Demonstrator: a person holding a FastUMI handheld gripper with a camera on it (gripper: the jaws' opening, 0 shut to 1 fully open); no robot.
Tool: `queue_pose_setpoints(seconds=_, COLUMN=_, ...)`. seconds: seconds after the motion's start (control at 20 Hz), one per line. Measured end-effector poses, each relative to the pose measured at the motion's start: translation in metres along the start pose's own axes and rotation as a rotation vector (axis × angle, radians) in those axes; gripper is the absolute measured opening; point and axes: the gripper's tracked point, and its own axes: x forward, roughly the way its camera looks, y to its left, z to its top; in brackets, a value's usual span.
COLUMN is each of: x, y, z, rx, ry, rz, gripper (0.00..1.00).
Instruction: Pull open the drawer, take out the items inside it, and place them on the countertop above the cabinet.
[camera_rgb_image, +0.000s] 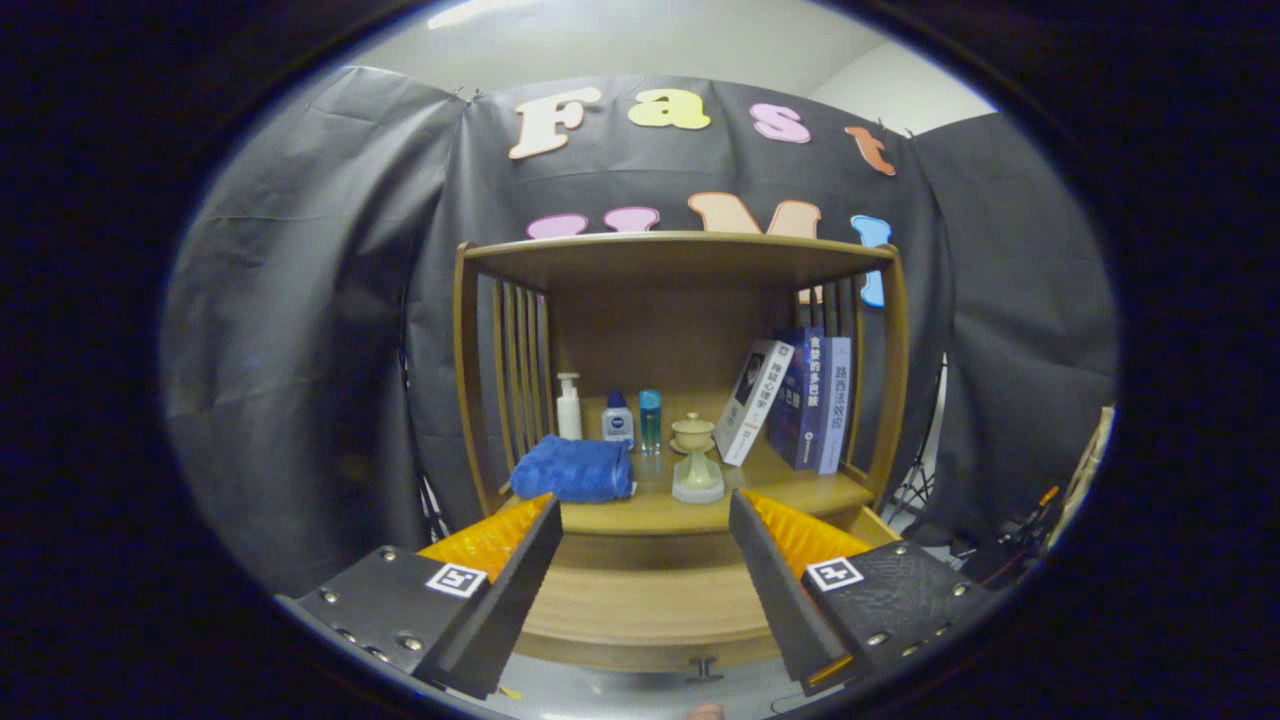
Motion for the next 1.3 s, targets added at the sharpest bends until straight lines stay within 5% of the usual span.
queue_pose_setpoints(seconds=0.5, x=-0.057, y=-0.023, z=-0.078, rx=0.028, ry=-0.028, rz=-0.054, gripper=1.00)
queue_pose_setpoints(seconds=1.3, x=-0.005, y=-0.055, z=-0.178, rx=0.094, ry=0.083, rz=-0.092, gripper=1.00)
